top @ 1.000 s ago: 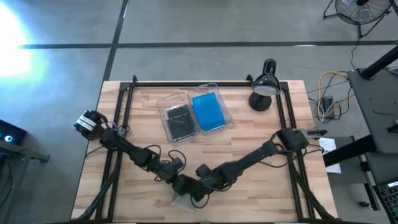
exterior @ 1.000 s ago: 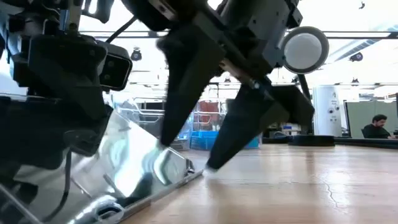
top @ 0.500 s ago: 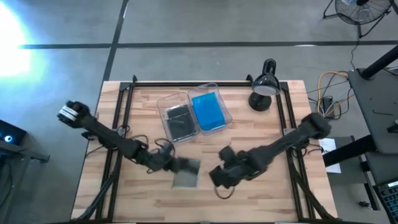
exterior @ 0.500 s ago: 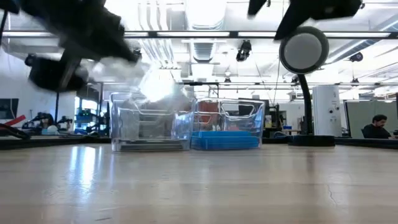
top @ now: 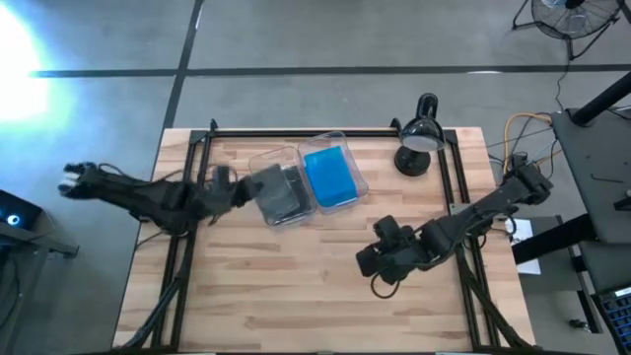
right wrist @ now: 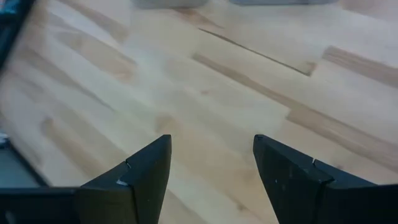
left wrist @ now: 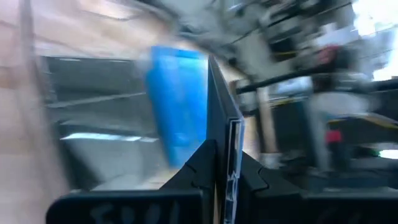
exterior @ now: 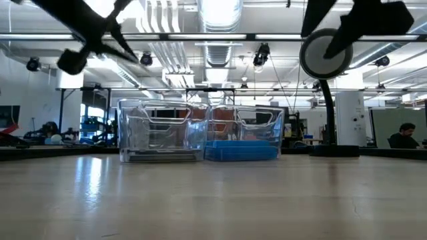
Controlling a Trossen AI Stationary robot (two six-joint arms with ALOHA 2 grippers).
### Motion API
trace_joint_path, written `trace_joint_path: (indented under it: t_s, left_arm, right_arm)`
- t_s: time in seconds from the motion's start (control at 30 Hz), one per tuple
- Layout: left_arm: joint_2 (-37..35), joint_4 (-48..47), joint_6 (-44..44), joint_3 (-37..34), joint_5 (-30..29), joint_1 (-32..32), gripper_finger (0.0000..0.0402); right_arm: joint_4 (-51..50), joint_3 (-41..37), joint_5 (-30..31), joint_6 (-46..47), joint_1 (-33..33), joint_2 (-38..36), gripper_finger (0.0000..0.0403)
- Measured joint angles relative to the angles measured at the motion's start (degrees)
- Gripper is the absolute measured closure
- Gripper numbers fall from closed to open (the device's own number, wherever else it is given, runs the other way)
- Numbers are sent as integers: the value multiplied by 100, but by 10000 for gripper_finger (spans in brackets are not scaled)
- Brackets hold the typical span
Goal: Pick & place jewel cases by type
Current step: Put the black CD case into the left transparent bin
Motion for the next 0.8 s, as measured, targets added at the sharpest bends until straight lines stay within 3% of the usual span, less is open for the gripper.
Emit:
trace_joint_path:
  t_s: [0.13, 0.33, 0.57, 0.8]
  left_arm:
    - [110, 124, 568, -149, 1524, 1323, 399]
    - [628, 639, 1365, -182, 2874, 2816, 399]
    - [1282, 797, 1769, -185, 3298, 3053, 393]
    - [1879, 1340, 1973, -170, 3846, 3053, 310]
  right_arm:
    - [265, -299, -19, 108, -11, 56, 179]
    - [835, -624, -139, 516, 17, 128, 179]
    - [1009, -744, -121, 748, 20, 121, 179]
    - [990, -724, 30, 743, 19, 121, 179]
